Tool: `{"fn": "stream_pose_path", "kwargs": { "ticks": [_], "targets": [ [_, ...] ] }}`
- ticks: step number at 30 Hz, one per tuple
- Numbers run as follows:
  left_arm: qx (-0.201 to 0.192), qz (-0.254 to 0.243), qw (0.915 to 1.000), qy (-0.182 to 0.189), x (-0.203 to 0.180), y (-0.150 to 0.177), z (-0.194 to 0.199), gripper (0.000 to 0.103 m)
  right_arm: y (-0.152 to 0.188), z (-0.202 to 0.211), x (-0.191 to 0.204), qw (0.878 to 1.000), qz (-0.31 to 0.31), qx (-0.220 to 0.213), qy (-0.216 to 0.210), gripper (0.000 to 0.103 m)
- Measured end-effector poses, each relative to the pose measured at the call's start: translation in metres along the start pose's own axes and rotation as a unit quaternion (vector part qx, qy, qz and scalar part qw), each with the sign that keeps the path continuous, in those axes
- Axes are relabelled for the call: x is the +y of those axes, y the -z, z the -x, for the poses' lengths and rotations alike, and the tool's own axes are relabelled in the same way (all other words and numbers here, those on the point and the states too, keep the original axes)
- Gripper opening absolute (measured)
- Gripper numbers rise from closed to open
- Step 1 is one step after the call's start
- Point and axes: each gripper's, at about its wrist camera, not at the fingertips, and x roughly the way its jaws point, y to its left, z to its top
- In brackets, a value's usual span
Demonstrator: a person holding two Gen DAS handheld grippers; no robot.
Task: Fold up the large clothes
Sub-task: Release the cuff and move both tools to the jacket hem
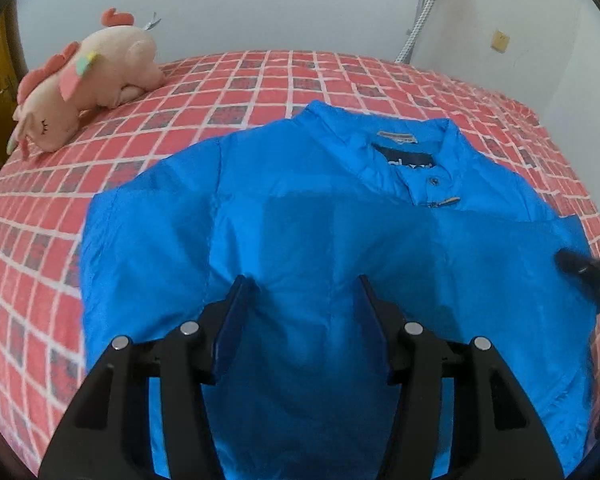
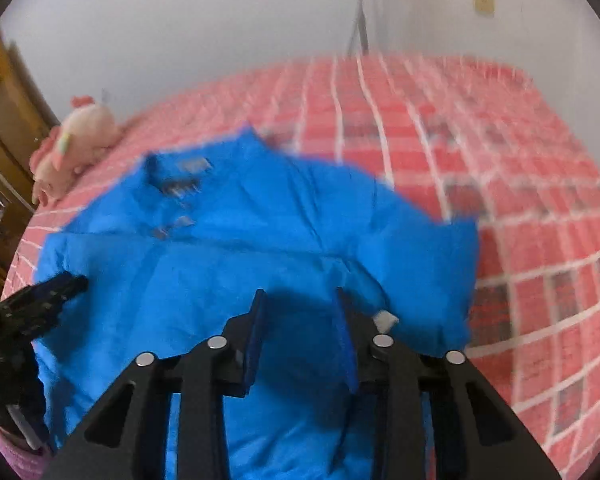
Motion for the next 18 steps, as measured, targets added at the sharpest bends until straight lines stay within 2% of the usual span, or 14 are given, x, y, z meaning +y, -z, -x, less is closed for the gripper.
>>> {"fn": "stream_pose_path", "kwargs": {
  "ticks": [4,8,12,16,18],
  "targets": [
    [-0.009,0.009,0.9999,0.006,0.003,0.001,0.002,0.053,0.001,0.004,-0.005,1.000,-0.010,-0.011,-0.015,0.028],
    [-0.017,0.019,0.9996,0.015,0.003,0.007,0.030,0.053,0.013,0.039,0.013,0.998,0.031,-0.045,-0.018,0.032],
    [-0.015,-0.008,0.9996,0.020,-0.003,0.025,0.050,0.054,0.032,0.060,0.022,0.997,0.048,-0.028,-0.054,0.032],
    [0.010,-0.018,0.9997,0.016,0.001,0.042,0.039,0.054,0.045,0.051,0.021,0.998,0.055,-0.010,-0.036,0.030],
    [0.018,-0.016,0.9996,0.017,0.004,0.046,0.026,0.054,0.047,0.039,0.014,0.998,0.041,0.001,-0.043,0.029]
  ]
}}
